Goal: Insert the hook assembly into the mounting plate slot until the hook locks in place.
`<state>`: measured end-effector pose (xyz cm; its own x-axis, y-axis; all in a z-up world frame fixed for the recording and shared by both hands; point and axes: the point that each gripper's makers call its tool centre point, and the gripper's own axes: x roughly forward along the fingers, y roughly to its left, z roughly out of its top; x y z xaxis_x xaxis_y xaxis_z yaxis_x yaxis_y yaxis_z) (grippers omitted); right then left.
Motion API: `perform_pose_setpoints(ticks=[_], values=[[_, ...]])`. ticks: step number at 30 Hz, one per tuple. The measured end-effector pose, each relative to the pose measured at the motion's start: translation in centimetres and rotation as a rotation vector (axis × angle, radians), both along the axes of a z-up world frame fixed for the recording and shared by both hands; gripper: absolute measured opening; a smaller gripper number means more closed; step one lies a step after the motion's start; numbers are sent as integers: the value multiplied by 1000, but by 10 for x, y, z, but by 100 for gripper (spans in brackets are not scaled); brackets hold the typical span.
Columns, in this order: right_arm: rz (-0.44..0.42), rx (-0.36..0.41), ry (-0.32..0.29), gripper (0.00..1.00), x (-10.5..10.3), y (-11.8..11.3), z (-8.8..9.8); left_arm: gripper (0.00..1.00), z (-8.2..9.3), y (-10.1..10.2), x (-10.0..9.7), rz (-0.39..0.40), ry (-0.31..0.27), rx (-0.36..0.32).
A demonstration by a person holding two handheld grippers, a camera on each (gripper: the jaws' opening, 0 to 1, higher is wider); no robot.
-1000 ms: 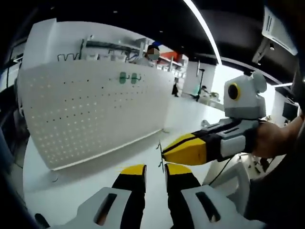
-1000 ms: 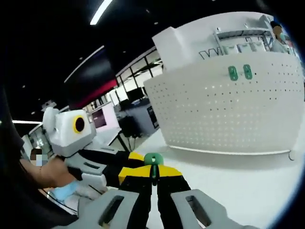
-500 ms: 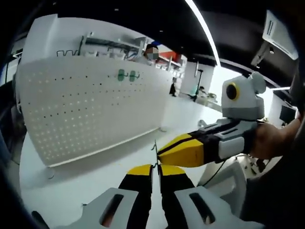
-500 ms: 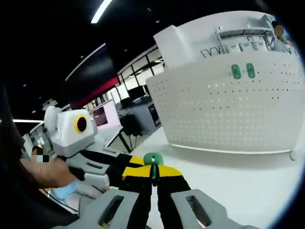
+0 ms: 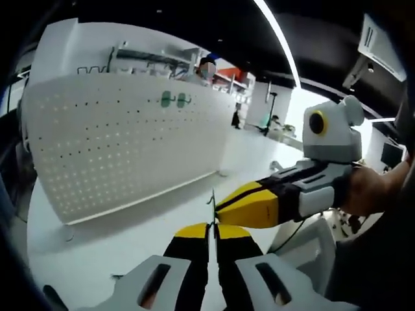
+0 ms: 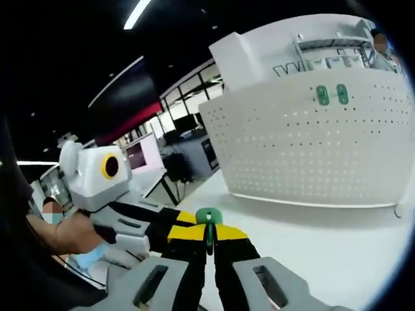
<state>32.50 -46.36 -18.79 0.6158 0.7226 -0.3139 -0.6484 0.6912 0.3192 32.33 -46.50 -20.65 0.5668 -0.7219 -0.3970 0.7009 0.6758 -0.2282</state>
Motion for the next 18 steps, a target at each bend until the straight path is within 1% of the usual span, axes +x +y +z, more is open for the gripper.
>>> perform_pose_setpoints(ticks=[3, 5, 7, 9, 10, 15, 18], values=[[2, -8, -13, 1, 1, 0, 1, 2, 0, 1, 2, 9, 22, -27], [6, -23, -33, 1, 1, 1, 3, 2, 0, 1, 2, 16, 42, -46], [7, -30, -45, 3, 1, 2, 5, 2, 0, 1, 2, 20, 55, -55], [5, -31, -60, 6, 2, 2, 8, 2, 1, 1, 3, 23, 47, -56], [5, -30, -64, 7, 2, 2, 9, 2, 2, 2, 3, 24, 53, -60], [13, -40, -81, 7, 0, 3, 14, 2, 4, 5, 7, 40, 57, -83], [5, -52, -116, 7, -1, 0, 21, 2, 4, 8, 8, 51, 56, -80]])
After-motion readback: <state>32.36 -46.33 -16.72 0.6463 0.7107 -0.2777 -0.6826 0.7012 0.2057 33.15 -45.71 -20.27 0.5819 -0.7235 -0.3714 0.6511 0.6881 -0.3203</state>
